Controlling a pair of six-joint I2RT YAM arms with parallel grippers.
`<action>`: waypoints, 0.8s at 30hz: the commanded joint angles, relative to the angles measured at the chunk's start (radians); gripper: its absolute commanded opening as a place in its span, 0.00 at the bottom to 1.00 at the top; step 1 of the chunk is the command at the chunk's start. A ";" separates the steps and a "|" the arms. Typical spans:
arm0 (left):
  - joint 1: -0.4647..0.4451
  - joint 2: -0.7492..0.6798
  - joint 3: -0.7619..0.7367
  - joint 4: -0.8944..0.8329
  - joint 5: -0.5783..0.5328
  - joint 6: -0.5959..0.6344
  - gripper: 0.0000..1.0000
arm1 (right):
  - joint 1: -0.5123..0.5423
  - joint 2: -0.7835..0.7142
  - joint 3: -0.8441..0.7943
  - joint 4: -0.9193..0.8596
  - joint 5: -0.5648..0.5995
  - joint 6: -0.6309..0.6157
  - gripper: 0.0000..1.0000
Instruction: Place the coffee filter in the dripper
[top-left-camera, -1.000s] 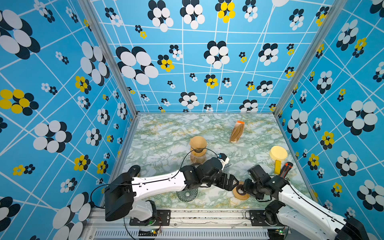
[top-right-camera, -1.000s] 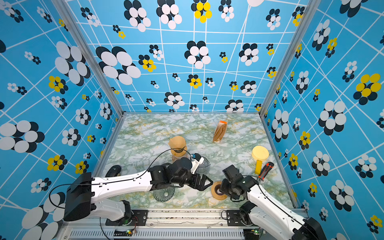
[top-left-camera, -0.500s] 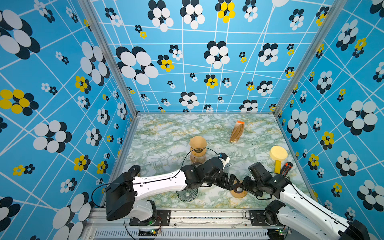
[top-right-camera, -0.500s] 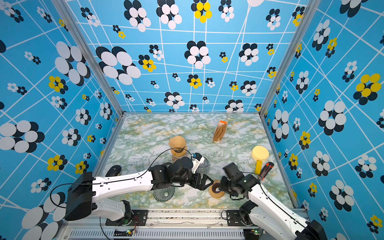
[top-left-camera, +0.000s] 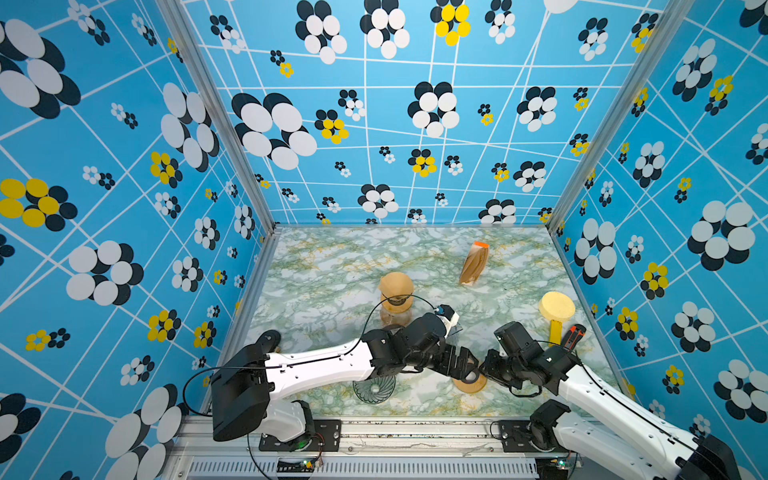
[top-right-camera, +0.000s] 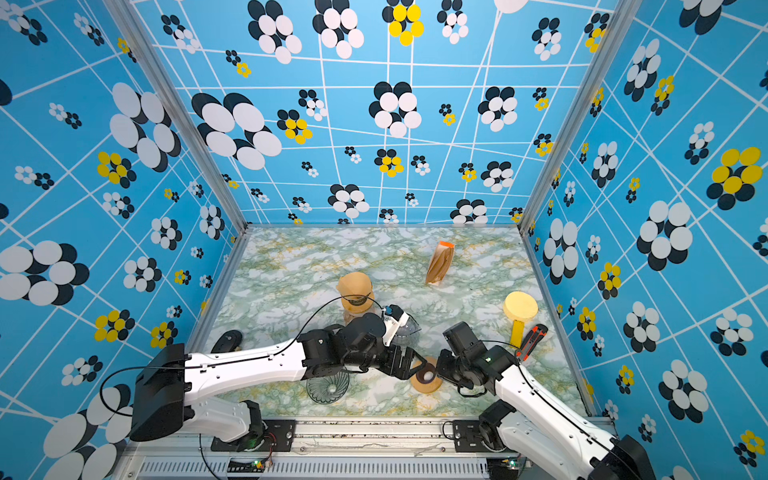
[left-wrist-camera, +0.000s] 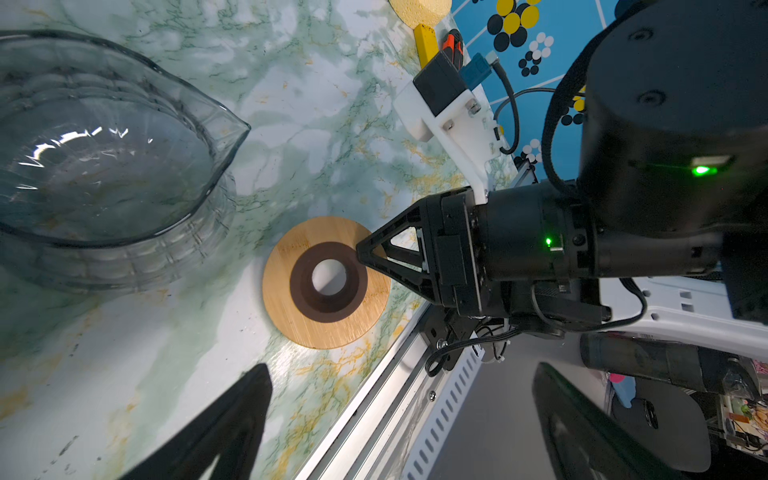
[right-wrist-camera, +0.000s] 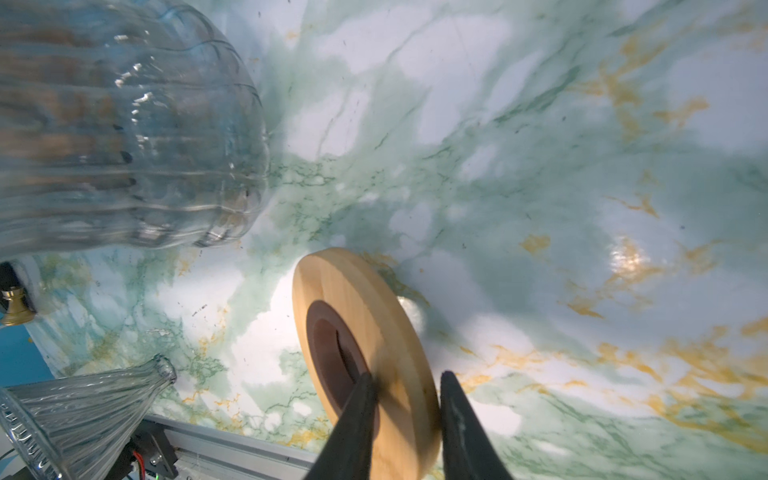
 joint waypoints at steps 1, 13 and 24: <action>0.012 0.002 0.014 -0.013 -0.002 0.003 0.99 | 0.013 0.010 0.021 0.028 -0.003 -0.009 0.26; 0.018 0.074 -0.022 0.021 0.054 -0.101 0.99 | 0.034 0.008 0.031 0.032 0.013 -0.004 0.21; 0.017 0.127 -0.035 0.021 0.055 -0.132 0.99 | 0.042 0.017 0.007 0.067 0.006 0.006 0.22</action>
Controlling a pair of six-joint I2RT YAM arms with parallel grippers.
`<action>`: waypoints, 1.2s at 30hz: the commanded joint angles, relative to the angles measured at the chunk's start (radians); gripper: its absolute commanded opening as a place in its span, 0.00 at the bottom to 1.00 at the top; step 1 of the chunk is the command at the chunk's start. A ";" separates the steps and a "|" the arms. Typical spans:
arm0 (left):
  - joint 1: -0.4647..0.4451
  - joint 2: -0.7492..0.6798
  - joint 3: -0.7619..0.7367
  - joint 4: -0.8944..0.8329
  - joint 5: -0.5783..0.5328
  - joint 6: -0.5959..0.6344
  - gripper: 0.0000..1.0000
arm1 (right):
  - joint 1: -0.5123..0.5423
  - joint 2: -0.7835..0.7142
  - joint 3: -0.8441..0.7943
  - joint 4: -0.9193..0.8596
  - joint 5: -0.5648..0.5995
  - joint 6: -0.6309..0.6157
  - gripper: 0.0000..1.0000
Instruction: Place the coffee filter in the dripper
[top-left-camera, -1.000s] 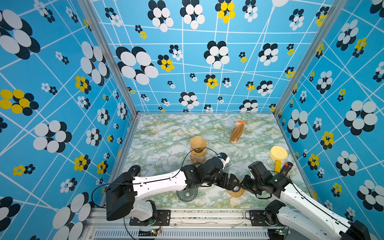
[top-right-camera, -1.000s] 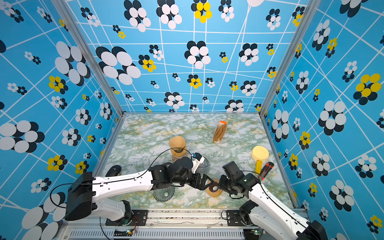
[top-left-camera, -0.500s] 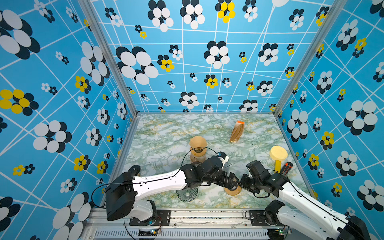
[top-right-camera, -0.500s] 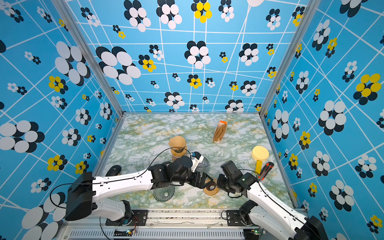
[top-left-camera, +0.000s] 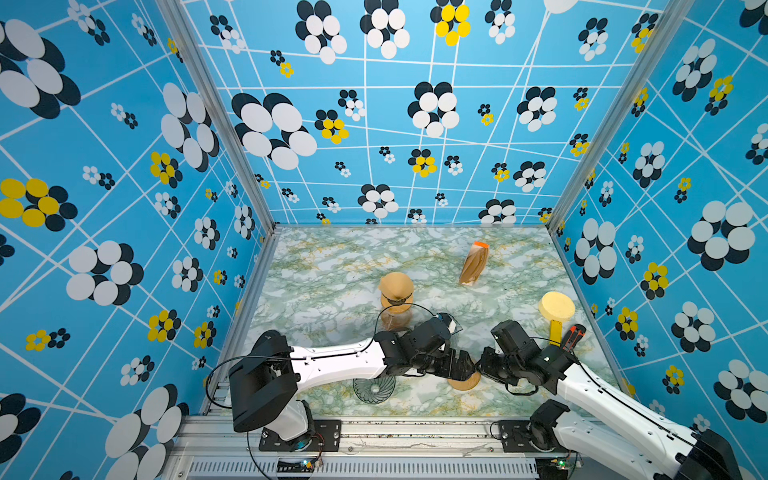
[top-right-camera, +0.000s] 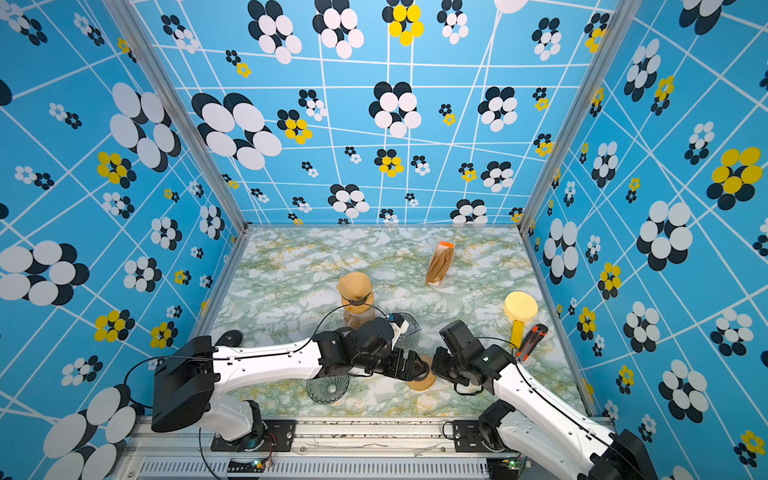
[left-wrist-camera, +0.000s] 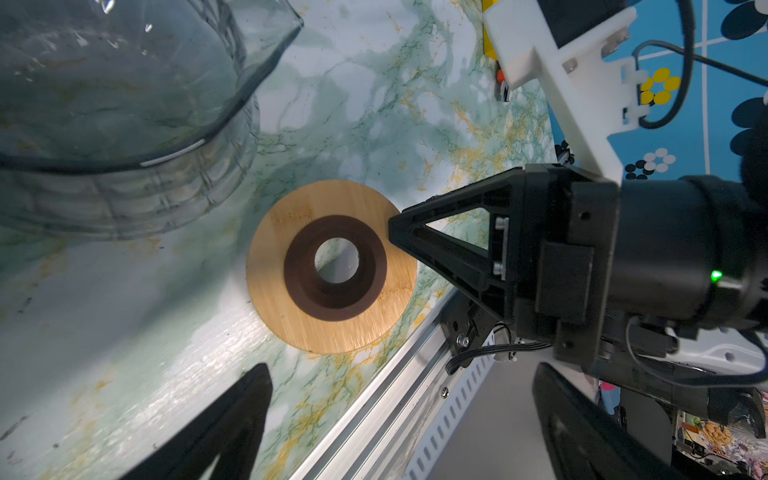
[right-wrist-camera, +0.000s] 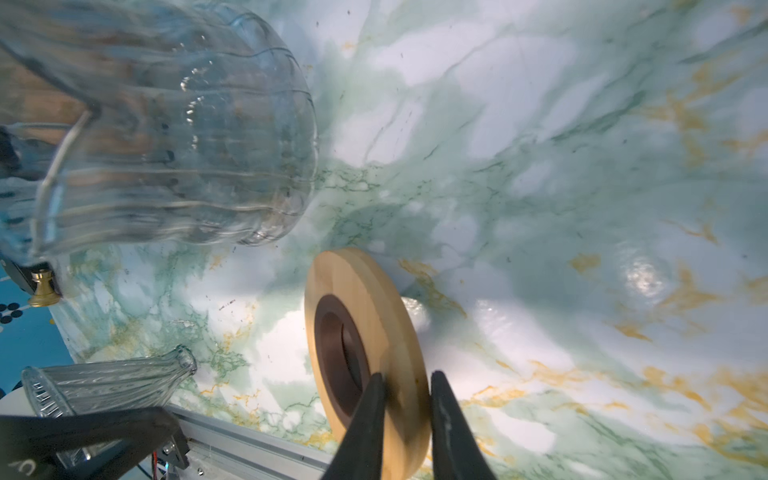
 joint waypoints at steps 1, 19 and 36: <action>0.005 0.018 -0.013 0.000 0.006 -0.011 0.99 | 0.010 0.001 -0.007 0.021 0.004 0.004 0.23; 0.004 0.136 -0.021 0.092 0.044 -0.080 0.99 | 0.010 -0.008 -0.068 0.079 -0.024 0.006 0.26; 0.013 0.185 -0.060 0.246 0.043 -0.133 0.99 | 0.011 -0.007 -0.076 0.086 -0.027 0.010 0.25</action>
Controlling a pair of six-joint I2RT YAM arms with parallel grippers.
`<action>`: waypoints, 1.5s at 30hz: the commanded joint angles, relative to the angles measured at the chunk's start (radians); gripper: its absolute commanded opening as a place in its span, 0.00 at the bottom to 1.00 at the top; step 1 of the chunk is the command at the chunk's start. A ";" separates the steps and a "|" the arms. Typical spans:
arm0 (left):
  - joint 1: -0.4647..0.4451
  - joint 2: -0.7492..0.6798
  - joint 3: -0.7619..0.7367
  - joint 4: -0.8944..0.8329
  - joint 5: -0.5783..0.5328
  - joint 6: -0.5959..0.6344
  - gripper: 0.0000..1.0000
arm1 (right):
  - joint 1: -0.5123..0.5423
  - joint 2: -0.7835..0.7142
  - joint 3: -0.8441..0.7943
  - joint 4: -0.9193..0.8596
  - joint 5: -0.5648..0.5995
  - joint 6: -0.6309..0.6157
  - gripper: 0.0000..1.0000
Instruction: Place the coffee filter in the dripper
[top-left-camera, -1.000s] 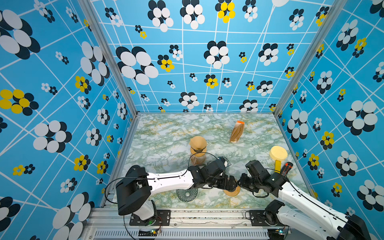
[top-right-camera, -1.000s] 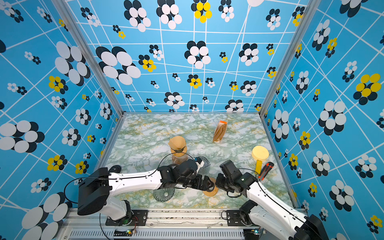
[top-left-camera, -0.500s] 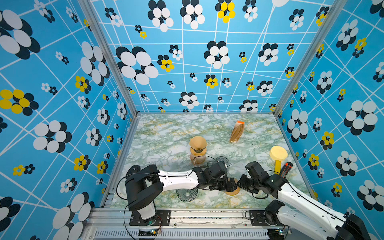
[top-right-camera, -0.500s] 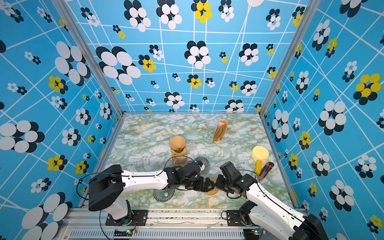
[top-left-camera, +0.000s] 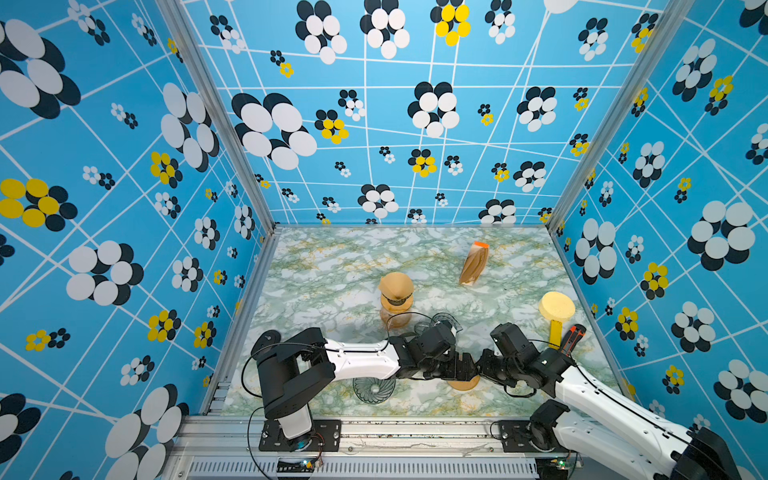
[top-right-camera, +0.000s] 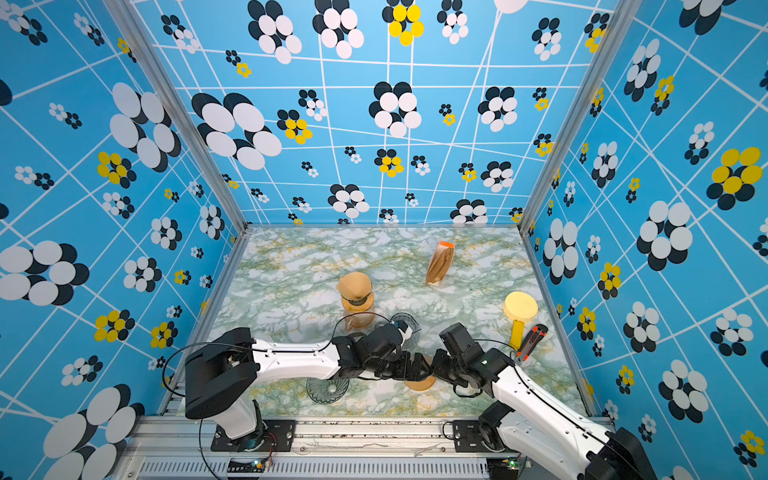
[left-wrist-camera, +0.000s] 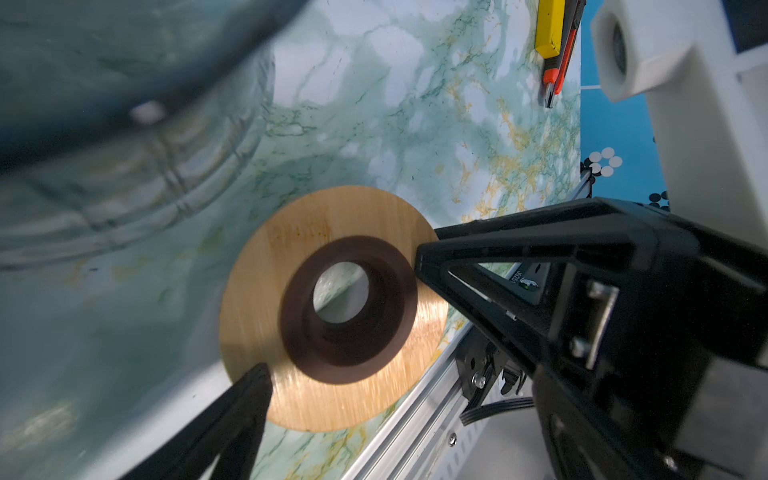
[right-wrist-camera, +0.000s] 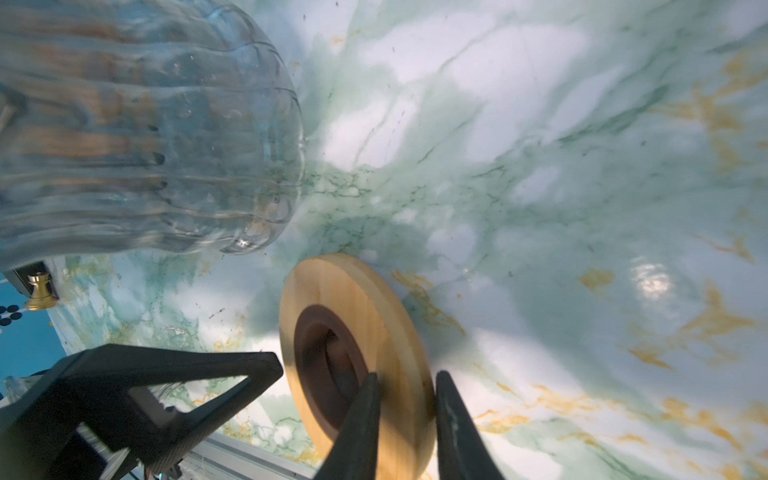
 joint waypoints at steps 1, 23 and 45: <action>0.013 0.023 -0.027 0.056 0.018 -0.018 0.99 | 0.011 -0.005 -0.020 0.012 -0.024 0.005 0.25; 0.042 0.030 -0.077 0.108 0.039 -0.065 0.99 | 0.011 -0.056 -0.080 0.139 -0.101 0.007 0.31; 0.052 -0.019 -0.132 0.197 0.044 -0.099 0.99 | 0.013 -0.093 -0.079 0.154 -0.095 0.004 0.15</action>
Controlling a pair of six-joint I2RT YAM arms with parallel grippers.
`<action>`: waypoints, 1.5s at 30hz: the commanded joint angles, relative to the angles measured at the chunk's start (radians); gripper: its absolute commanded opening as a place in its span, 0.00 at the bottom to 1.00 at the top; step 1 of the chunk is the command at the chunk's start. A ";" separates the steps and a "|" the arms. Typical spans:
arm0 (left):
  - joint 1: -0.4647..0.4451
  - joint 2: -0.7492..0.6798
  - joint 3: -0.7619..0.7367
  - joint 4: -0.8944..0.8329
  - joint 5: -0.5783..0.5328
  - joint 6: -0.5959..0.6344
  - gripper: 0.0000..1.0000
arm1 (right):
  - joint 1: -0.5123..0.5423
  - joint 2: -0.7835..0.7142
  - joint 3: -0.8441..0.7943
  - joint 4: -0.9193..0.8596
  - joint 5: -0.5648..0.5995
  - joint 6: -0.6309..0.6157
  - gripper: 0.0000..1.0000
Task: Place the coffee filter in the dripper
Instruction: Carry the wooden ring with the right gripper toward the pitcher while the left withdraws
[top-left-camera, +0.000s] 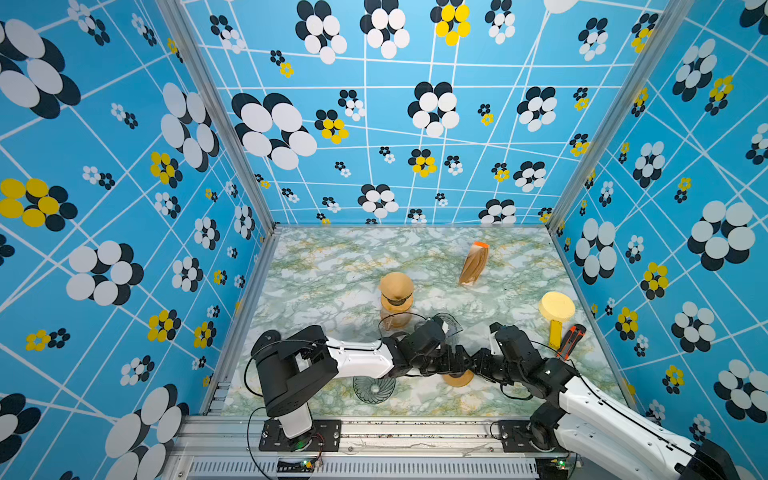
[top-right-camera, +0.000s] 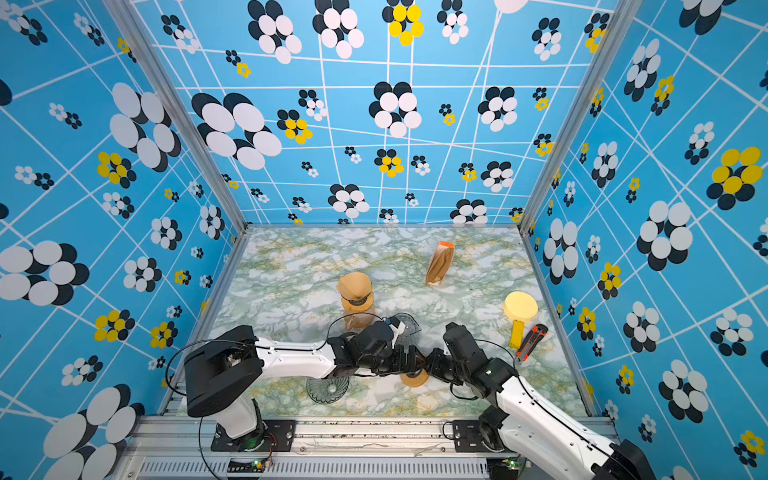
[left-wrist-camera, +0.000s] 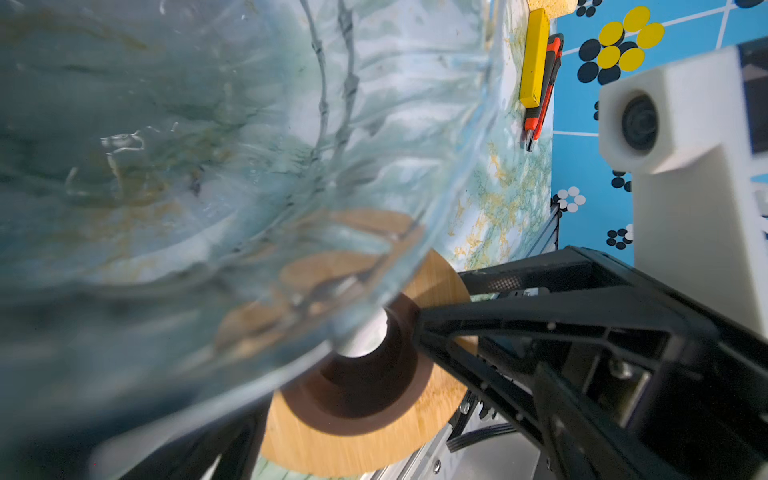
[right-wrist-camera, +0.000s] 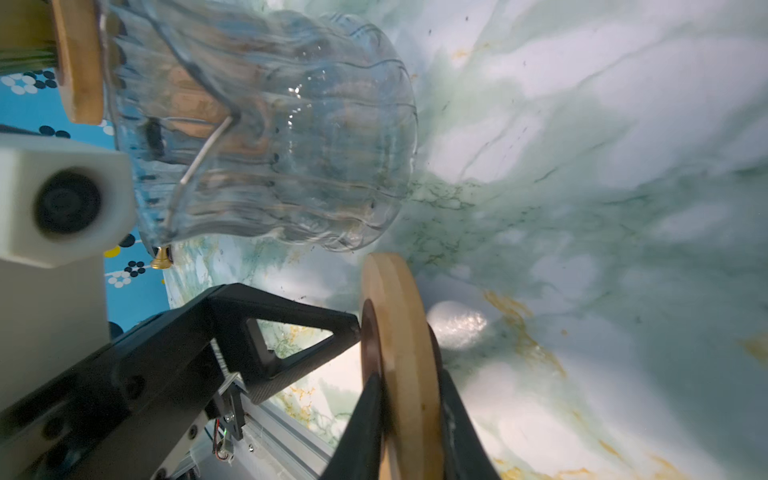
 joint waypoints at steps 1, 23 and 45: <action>0.005 -0.030 -0.038 0.031 0.016 -0.016 0.99 | 0.013 -0.003 0.023 -0.080 0.022 -0.009 0.14; 0.083 -0.454 -0.045 -0.267 -0.026 0.267 0.99 | 0.013 0.094 0.305 -0.552 0.391 -0.119 0.12; 0.150 -0.557 -0.091 -0.320 -0.037 0.284 0.99 | 0.092 0.183 0.373 -0.558 0.479 -0.131 0.14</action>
